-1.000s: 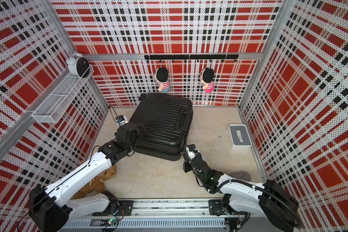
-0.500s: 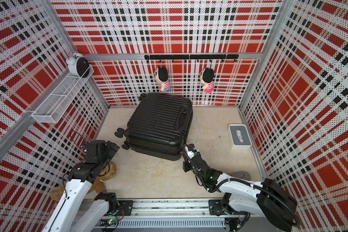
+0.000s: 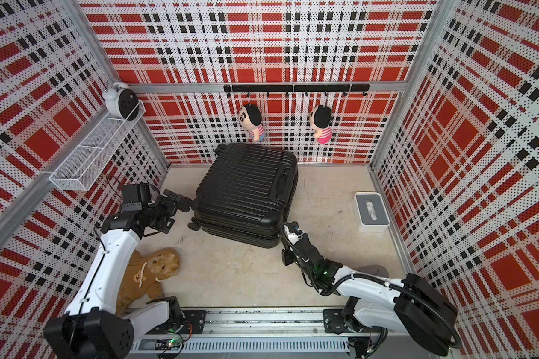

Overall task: Open the suitcase zippers
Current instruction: Unzip the zipper on the suitcase.

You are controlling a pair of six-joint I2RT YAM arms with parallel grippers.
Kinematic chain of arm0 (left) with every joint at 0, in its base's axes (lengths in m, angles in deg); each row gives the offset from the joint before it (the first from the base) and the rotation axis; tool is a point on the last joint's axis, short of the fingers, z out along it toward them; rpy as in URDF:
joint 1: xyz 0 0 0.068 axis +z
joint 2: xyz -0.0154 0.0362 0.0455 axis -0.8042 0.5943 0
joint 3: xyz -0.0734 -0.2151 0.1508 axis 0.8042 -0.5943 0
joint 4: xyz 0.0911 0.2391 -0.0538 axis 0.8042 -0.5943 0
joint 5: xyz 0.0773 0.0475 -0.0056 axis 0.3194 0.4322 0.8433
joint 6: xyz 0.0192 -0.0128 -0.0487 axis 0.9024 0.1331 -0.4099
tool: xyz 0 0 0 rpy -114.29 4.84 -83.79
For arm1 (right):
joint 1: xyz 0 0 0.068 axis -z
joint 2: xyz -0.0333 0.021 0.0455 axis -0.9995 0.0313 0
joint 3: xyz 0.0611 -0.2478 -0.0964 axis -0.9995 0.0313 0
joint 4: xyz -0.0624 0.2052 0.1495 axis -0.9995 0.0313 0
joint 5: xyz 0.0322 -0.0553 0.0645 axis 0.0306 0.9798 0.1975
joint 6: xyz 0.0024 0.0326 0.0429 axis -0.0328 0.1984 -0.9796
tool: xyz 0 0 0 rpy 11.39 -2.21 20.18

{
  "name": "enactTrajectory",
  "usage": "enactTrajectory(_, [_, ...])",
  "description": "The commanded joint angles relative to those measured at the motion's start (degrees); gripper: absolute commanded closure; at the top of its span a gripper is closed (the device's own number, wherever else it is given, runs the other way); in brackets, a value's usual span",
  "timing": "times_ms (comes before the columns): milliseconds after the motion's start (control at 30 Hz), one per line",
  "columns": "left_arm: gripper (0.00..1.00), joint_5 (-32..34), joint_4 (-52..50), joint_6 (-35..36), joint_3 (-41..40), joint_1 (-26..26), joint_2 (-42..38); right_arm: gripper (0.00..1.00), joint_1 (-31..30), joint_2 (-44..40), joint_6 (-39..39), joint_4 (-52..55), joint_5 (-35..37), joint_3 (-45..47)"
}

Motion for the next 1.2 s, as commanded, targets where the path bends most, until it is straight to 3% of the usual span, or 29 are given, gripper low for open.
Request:
enactTrajectory(0, [0.01,-4.9,2.3,-2.3,1.1,1.1,2.7,1.00,0.5,0.8,0.9,-2.1,-1.0,-1.8])
enactTrajectory(400, [0.03,-7.0,4.3,-2.7,8.6,2.7,15.9,1.00,0.6,1.3,1.1,-1.8,-2.7,-2.0])
enactTrajectory(633, [0.10,-7.1,4.4,-2.9,7.3,0.3,16.8,1.00,0.4,2.6,0.8,-2.3,-4.0,-2.4])
enactTrajectory(800, [0.28,-7.3,5.3,-1.8,8.3,0.6,20.5,1.00,0.4,3.1,0.7,-2.6,-4.1,-2.4])
enactTrajectory(900, [0.43,-8.4,5.2,-0.3,9.9,0.4,23.5,1.00,0.3,3.1,1.0,-2.3,-4.0,-2.4])
enactTrajectory(1000, [0.64,-8.7,4.8,0.8,11.1,0.4,24.8,1.00,0.3,2.8,1.4,-1.9,-4.1,-2.6])
enactTrajectory(1100, [0.96,-8.2,3.8,2.5,12.5,1.3,25.1,1.00,0.3,1.5,2.7,-1.2,-4.1,-2.5])
enactTrajectory(1167, [1.00,-8.1,3.5,5.1,13.8,2.1,25.1,1.00,0.3,-0.2,4.1,-1.0,-4.0,-2.2])
